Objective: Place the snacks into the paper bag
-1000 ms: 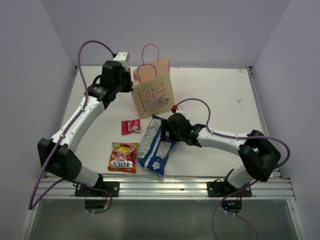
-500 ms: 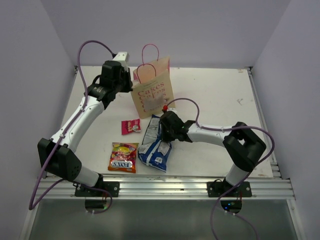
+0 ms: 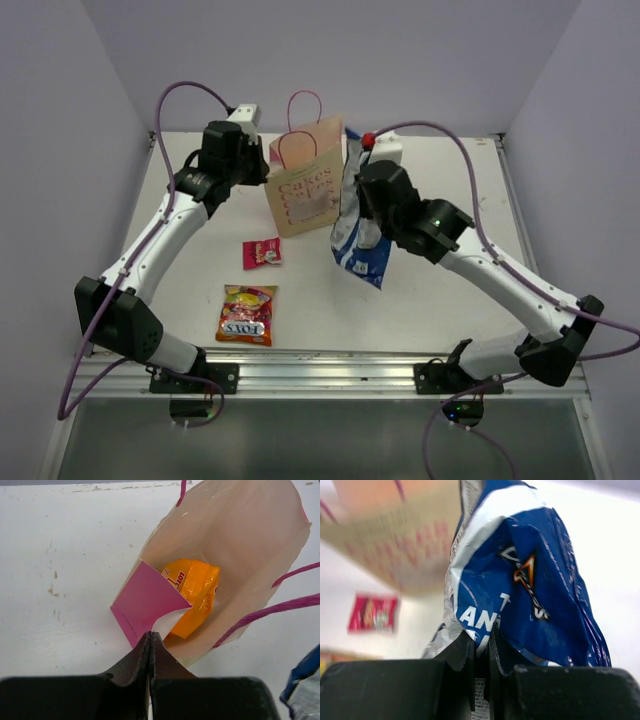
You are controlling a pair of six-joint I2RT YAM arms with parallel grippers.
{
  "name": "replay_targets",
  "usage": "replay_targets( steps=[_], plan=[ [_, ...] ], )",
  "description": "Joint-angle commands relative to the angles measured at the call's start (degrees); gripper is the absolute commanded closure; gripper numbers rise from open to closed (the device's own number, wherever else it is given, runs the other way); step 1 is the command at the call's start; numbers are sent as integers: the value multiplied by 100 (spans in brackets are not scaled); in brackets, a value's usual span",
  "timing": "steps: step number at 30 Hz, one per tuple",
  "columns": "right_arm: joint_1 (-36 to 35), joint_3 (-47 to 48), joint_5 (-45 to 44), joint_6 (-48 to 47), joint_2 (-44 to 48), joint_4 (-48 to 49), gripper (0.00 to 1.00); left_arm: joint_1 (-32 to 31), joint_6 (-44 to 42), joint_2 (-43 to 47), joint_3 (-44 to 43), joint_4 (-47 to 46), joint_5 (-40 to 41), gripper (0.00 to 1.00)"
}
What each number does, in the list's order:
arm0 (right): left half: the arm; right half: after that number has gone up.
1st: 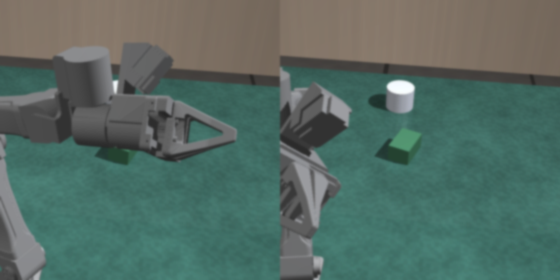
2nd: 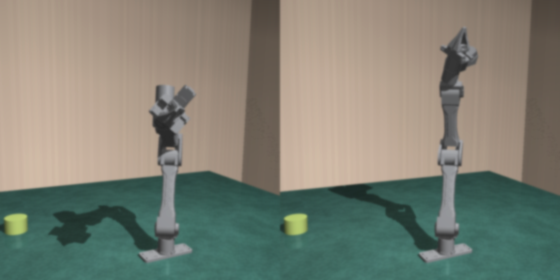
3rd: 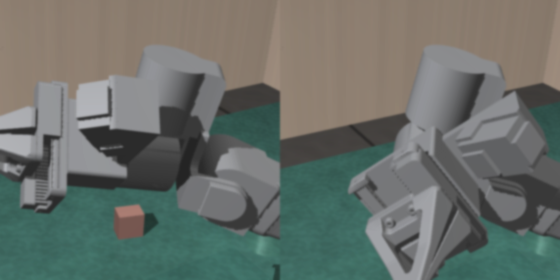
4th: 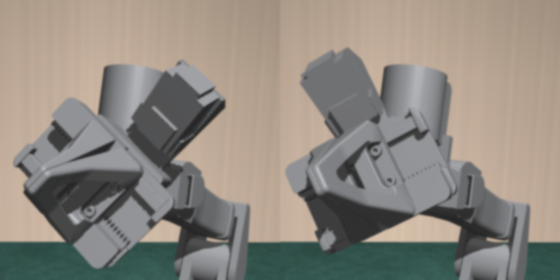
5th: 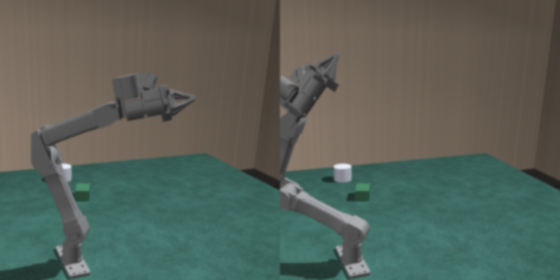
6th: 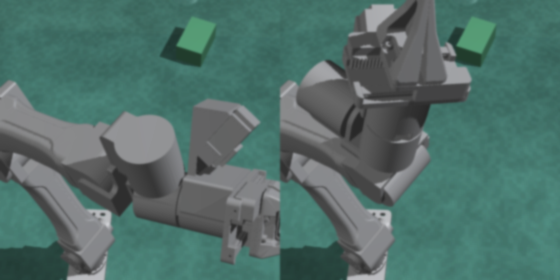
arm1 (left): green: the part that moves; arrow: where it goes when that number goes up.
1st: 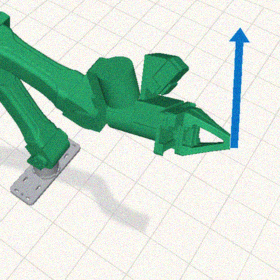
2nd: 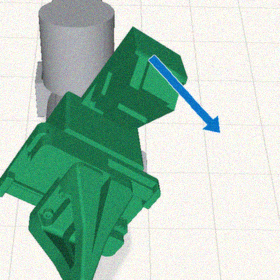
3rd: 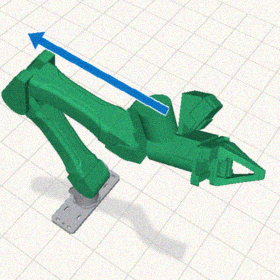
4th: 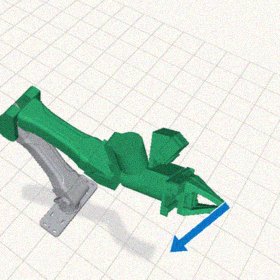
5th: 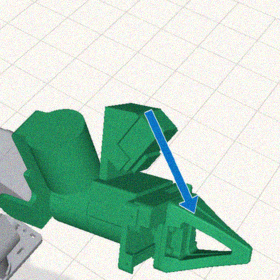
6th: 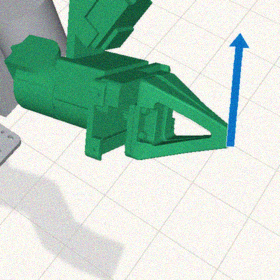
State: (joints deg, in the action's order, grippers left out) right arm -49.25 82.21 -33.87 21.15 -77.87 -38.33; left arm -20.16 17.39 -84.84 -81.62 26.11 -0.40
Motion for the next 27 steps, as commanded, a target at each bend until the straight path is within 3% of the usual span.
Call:
replay_targets(
  steps=[1,3,4,7,13,17,20,24,27],
  plan=[
    [82,813,-1481,-1646,158,890,100,48,-42,161,-11,-18,-486,100],
    [144,805,-1737,-2688,123,1850,100,48,-42,196,6,-9,-539,100],
    [223,770,-1755,-3008,53,2917,100,48,-42,222,15,-9,-583,100],
    [381,848,-1676,-4073,-254,4791,100,48,-51,266,59,17,-697,100],
    [619,2402,-1413,-5374,-1906,6501,100,48,-25,354,138,8,-891,100],
    [689,4016,-1114,-5665,-2925,6461,100,48,19,415,208,0,-961,100],
    [707,4713,-929,-5648,-3428,6311,100,48,10,433,235,8,-962,100],
    [707,4997,-832,-5272,-3692,6118,100,47,10,442,244,0,-962,100],
    [672,4656,-850,-4929,-3631,5995,100,48,10,442,244,8,-935,100]
  ],
)
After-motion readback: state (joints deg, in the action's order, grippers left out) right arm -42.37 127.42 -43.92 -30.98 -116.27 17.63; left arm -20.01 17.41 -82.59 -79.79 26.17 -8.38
